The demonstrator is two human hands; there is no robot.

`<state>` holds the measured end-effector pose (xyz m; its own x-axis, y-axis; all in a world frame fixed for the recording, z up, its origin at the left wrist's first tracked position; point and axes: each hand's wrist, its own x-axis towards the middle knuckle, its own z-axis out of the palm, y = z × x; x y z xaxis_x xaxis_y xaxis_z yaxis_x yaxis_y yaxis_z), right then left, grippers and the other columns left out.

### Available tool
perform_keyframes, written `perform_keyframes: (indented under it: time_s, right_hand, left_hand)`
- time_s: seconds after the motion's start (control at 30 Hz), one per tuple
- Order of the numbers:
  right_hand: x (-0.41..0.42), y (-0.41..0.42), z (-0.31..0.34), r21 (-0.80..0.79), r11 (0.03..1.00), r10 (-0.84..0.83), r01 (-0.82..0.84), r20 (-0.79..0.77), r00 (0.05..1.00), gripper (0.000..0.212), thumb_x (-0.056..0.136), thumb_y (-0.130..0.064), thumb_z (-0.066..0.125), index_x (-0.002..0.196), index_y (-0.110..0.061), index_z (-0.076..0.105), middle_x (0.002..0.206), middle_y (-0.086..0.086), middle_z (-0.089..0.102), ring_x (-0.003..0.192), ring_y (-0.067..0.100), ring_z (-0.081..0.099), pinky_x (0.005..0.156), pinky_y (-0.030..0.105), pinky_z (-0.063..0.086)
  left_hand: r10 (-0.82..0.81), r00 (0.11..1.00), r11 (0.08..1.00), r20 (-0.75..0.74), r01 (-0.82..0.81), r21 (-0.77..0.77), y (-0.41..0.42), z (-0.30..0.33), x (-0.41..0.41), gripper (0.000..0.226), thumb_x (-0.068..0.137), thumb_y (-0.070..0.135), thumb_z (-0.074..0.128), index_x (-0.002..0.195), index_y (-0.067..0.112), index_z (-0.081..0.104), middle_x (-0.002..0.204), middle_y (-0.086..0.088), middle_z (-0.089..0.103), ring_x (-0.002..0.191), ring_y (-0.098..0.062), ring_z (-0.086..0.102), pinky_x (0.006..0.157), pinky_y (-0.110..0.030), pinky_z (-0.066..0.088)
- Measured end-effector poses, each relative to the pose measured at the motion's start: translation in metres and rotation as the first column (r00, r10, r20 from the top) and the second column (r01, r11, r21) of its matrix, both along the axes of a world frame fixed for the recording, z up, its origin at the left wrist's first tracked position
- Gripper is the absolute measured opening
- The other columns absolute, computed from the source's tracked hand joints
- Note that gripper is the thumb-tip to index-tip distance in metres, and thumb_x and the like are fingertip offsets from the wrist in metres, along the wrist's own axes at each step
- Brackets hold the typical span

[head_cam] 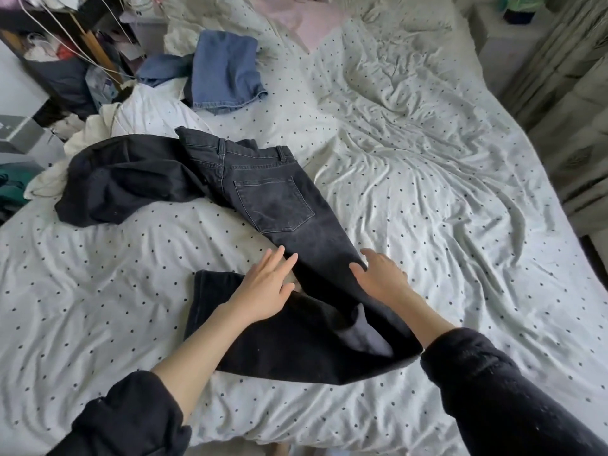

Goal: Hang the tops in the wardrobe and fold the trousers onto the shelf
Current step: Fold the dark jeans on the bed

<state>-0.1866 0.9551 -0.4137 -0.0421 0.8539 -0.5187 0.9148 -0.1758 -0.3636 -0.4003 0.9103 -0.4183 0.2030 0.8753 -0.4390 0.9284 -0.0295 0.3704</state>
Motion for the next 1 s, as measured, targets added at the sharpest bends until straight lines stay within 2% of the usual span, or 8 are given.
perform_keyframes:
  time_s: [0.3, 0.43, 0.5, 0.57, 0.63, 0.73, 0.9, 1.0]
  right_hand:
    - [-0.056, 0.082, -0.040, -0.027, 0.976, -0.218, 0.218, 0.018, 0.976, 0.043, 0.097, -0.036, 0.045, 0.134, -0.014, 0.042, 0.130, 0.005, 0.050, 0.122, 0.030, 0.048, 0.106, 0.048, 0.030]
    - [-0.049, 0.091, -0.031, 0.031, 0.946, -0.321, 0.322, -0.022, 0.947, 0.015, 0.095, -0.022, 0.048, 0.095, -0.012, 0.059, 0.083, 0.003, 0.056, 0.090, 0.026, 0.056, 0.100, 0.044, 0.036]
    - [-0.042, 0.085, -0.021, 0.058, 0.935, -0.346, 0.349, -0.062, 0.936, 0.008, 0.094, -0.022, 0.049, 0.089, -0.017, 0.053, 0.079, 0.000, 0.055, 0.084, 0.025, 0.053, 0.097, 0.043, 0.038]
    - [-0.030, 0.070, -0.010, 0.130, 0.920, -0.367, 0.370, -0.049, 0.929, 0.009, 0.094, -0.020, 0.049, 0.086, -0.016, 0.049, 0.072, -0.002, 0.052, 0.077, 0.023, 0.050, 0.094, 0.040, 0.037]
    - [-0.012, 0.055, -0.001, 0.178, 0.904, -0.395, 0.388, 0.006, 0.919, 0.008, 0.093, -0.019, 0.048, 0.087, -0.014, 0.049, 0.068, -0.004, 0.049, 0.074, 0.024, 0.048, 0.091, 0.039, 0.035]
    - [0.029, 0.039, 0.012, 0.100, 0.886, -0.461, 0.452, 0.108, 0.881, 0.003, 0.090, -0.017, 0.050, 0.088, -0.018, 0.051, 0.072, -0.002, 0.053, 0.079, 0.024, 0.051, 0.085, 0.038, 0.042]
    - [0.096, 0.008, 0.023, -0.278, 0.873, -0.324, 0.401, 0.283, 0.903, 0.010, 0.086, -0.015, 0.056, 0.088, -0.007, 0.062, 0.080, 0.007, 0.062, 0.070, 0.019, 0.056, 0.053, 0.022, 0.040]
    - [0.113, -0.009, 0.011, -0.423, 0.799, -0.342, 0.428, 0.266, 0.901, 0.018, 0.086, -0.018, 0.061, 0.070, -0.010, 0.057, 0.066, 0.001, 0.062, 0.059, 0.014, 0.060, 0.053, 0.020, 0.047]
  left_hand:
    - [-0.137, 0.955, 0.986, -0.264, 0.156, 0.054, 0.084, -0.040, -0.048, 0.072, 0.099, 0.021, 0.044, 0.150, 0.031, -0.006, 0.157, -0.001, -0.018, 0.144, -0.024, -0.020, 0.113, -0.053, -0.010]
    - [-0.034, 0.949, 0.955, -0.313, 0.123, 0.269, 0.106, -0.054, -0.063, 0.064, 0.090, 0.013, 0.060, 0.145, 0.027, 0.031, 0.150, -0.006, 0.030, 0.143, -0.028, 0.018, 0.115, -0.052, 0.009]
    - [-0.001, 0.966, 0.902, -0.260, 0.113, 0.416, 0.110, -0.055, -0.061, 0.049, 0.071, 0.009, 0.079, 0.116, 0.022, 0.063, 0.113, -0.005, 0.061, 0.111, -0.029, 0.056, 0.103, -0.055, 0.036]
    - [0.000, 0.989, 0.861, -0.150, 0.076, 0.503, 0.112, -0.048, -0.047, 0.035, 0.062, 0.003, 0.083, 0.090, 0.018, 0.069, 0.085, -0.002, 0.065, 0.079, -0.027, 0.063, 0.081, -0.049, 0.052]
    - [-0.061, 0.998, 0.848, -0.034, 0.070, 0.526, 0.112, -0.038, -0.025, 0.028, 0.063, -0.001, 0.079, 0.083, 0.016, 0.068, 0.077, -0.002, 0.064, 0.069, -0.027, 0.061, 0.062, -0.039, 0.053]
    - [-0.217, 0.976, 0.866, 0.016, 0.185, 0.465, 0.104, -0.019, 0.011, 0.019, 0.070, 0.004, 0.076, 0.083, 0.016, 0.071, 0.077, -0.001, 0.065, 0.068, -0.025, 0.062, 0.048, -0.031, 0.046]
    - [-0.528, 0.848, 0.820, -0.051, 0.525, 0.228, 0.067, -0.007, 0.065, 0.025, 0.096, 0.018, 0.045, 0.107, 0.020, 0.066, 0.104, -0.001, 0.060, 0.094, -0.028, 0.060, 0.072, -0.033, 0.040]
    - [-0.630, 0.776, 0.775, -0.045, 0.631, 0.042, 0.043, -0.014, 0.079, 0.023, 0.096, 0.019, 0.047, 0.114, 0.017, 0.062, 0.114, -0.002, 0.057, 0.105, -0.029, 0.056, 0.080, -0.037, 0.040]
